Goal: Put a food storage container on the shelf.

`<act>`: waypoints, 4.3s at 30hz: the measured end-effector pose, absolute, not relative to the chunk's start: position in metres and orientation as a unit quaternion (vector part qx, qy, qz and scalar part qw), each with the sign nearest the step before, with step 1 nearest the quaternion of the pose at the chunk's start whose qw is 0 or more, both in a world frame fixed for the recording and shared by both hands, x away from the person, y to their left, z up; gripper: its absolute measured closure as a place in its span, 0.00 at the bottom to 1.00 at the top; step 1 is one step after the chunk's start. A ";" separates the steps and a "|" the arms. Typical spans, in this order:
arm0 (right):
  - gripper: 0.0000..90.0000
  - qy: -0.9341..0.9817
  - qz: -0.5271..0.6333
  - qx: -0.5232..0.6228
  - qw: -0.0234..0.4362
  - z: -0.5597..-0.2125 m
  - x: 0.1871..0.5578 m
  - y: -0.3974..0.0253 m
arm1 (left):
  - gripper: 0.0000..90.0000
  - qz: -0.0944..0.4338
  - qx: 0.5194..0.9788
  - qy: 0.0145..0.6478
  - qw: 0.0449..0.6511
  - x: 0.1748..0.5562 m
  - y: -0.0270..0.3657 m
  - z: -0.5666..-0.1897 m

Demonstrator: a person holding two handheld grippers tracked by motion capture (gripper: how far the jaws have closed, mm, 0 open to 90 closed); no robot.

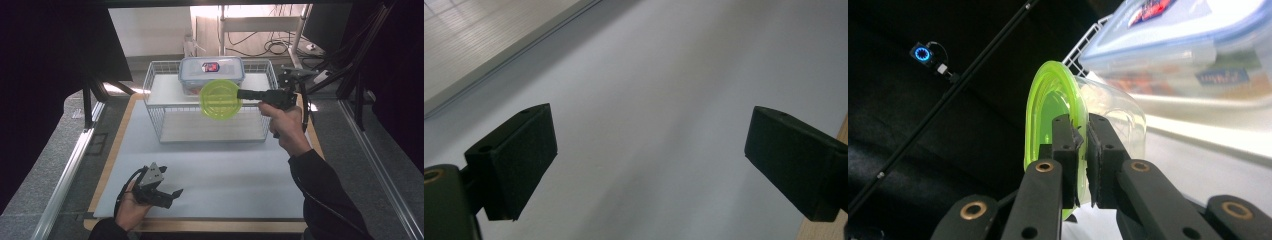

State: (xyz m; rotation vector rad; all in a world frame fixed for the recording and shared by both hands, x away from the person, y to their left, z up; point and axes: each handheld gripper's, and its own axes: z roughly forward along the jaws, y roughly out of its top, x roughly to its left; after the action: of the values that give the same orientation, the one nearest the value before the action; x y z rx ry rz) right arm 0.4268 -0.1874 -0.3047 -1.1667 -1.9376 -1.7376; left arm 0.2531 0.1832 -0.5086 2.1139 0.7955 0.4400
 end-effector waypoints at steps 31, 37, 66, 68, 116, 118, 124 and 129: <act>0.93 -0.632 -0.613 -0.464 0.099 -0.258 0.517 -0.150 | 0.07 0.168 0.839 0.312 0.414 0.252 0.185 -0.508; 0.91 -0.633 -0.607 -0.471 0.098 -0.256 0.528 -0.143 | 0.07 0.167 0.839 0.311 0.414 0.252 0.185 -0.509; 0.70 -0.663 -0.568 -0.483 0.069 -0.259 0.539 -0.133 | 0.08 0.161 0.845 0.307 0.407 0.253 0.183 -0.511; 0.66 -0.664 -0.568 -0.482 0.064 -0.260 0.540 -0.133 | 0.08 0.161 0.846 0.306 0.407 0.253 0.184 -0.511; 0.05 -0.781 -0.515 -0.328 -0.129 -0.315 0.416 -0.183 | 0.06 0.174 0.844 0.294 0.415 0.251 0.180 -0.512; 0.05 -0.779 -0.521 -0.325 -0.126 -0.319 0.412 -0.185 | 0.06 0.174 0.845 0.289 0.414 0.251 0.179 -0.512; 0.04 -0.778 -0.527 -0.318 -0.128 -0.330 0.402 -0.191 | 0.06 0.175 0.846 0.286 0.415 0.250 0.178 -0.512; 0.04 -0.778 -0.527 -0.314 -0.135 -0.338 0.395 -0.194 | 0.06 0.174 0.844 0.288 0.419 0.250 0.178 -0.512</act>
State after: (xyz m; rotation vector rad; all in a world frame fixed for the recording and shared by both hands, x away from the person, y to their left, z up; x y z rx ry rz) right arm 0.3951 -0.1942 -0.3376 -1.0804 -2.6796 -1.8144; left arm 0.2503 0.1779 -0.5124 2.1159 0.7220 0.4364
